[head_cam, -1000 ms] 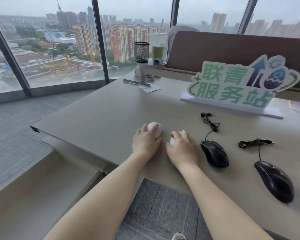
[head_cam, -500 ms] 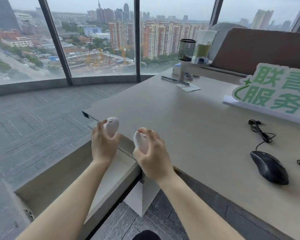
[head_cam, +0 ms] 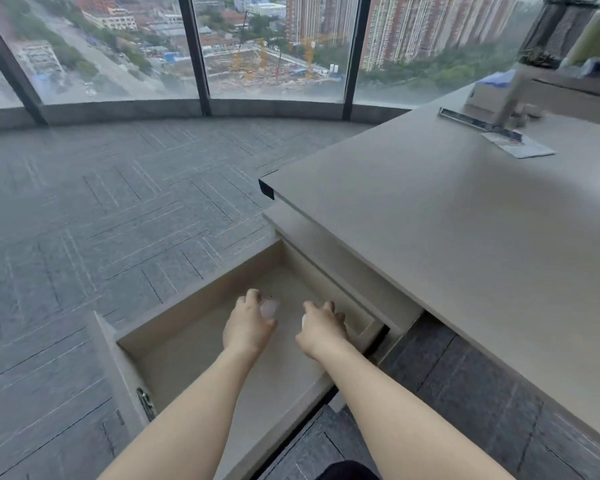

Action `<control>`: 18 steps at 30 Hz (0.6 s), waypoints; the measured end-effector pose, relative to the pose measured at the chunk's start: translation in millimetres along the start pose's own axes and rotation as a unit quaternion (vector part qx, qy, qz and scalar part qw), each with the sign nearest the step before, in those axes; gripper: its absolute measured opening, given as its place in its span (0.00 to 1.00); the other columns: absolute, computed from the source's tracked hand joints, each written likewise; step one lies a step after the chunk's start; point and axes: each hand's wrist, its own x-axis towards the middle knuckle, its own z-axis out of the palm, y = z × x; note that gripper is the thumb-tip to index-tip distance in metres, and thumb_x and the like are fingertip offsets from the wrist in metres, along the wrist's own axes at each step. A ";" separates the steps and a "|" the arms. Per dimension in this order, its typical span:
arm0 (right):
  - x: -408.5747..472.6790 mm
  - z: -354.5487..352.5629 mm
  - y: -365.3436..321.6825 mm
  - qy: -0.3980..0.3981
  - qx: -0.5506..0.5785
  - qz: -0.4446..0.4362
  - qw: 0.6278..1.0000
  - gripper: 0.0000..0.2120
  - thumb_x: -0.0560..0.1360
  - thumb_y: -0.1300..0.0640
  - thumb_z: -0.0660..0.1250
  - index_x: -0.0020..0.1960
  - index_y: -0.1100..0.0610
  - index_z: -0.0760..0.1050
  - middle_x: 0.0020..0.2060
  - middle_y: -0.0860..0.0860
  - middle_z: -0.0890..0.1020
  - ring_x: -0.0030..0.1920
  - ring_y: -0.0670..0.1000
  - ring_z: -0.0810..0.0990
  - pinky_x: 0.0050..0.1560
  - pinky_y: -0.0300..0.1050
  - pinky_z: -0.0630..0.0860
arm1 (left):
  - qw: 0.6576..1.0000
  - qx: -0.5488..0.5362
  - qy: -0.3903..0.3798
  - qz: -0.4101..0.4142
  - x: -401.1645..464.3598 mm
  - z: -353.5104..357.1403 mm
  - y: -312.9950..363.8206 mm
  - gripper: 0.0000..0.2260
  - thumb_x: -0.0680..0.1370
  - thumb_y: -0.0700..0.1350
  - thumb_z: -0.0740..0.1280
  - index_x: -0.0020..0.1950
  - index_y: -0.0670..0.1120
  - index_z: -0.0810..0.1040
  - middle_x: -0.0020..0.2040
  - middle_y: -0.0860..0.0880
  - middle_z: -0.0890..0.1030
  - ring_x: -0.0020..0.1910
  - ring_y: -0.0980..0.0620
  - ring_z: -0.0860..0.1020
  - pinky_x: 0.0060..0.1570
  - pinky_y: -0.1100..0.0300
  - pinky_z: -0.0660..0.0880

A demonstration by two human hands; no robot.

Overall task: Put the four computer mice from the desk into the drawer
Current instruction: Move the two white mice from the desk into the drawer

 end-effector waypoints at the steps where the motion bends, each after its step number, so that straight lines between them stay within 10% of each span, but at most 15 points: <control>1: 4.2 1.6 -1.1 0.002 -0.016 0.001 1.000 0.23 0.75 0.59 0.64 0.69 0.55 0.65 0.67 0.59 0.65 0.65 0.63 0.66 0.57 0.52 0.74 | 1.000 0.013 0.006 0.006 3.0 2.2 0.4 0.21 0.73 0.49 0.69 0.64 0.49 0.69 0.61 0.44 0.74 0.59 0.42 0.75 0.45 0.55 0.69; 8: 17.5 20.3 2.9 0.010 -0.096 0.011 0.995 0.23 0.75 0.58 0.67 0.67 0.54 0.65 0.68 0.61 0.65 0.64 0.63 0.69 0.60 0.50 0.72 | 0.997 0.071 0.019 0.017 13.9 14.1 -3.8 0.22 0.75 0.50 0.67 0.67 0.46 0.69 0.63 0.41 0.72 0.61 0.38 0.72 0.53 0.49 0.72; 13: -15.3 -6.2 -1.7 0.095 -0.013 -0.050 0.994 0.18 0.78 0.61 0.62 0.67 0.55 0.66 0.66 0.59 0.66 0.62 0.62 0.69 0.46 0.49 0.72 | 0.994 -0.015 0.094 0.061 -4.1 -7.3 1.1 0.18 0.79 0.46 0.63 0.68 0.43 0.72 0.66 0.41 0.74 0.62 0.39 0.72 0.58 0.51 0.68; 18: -96.0 -51.0 14.4 0.172 0.126 -0.142 0.967 0.17 0.79 0.58 0.59 0.67 0.56 0.72 0.64 0.54 0.73 0.60 0.55 0.75 0.55 0.50 0.75 | 0.964 -0.099 0.168 0.183 -39.8 -43.2 61.1 0.13 0.79 0.42 0.64 0.62 0.42 0.77 0.59 0.42 0.79 0.59 0.42 0.76 0.57 0.57 0.69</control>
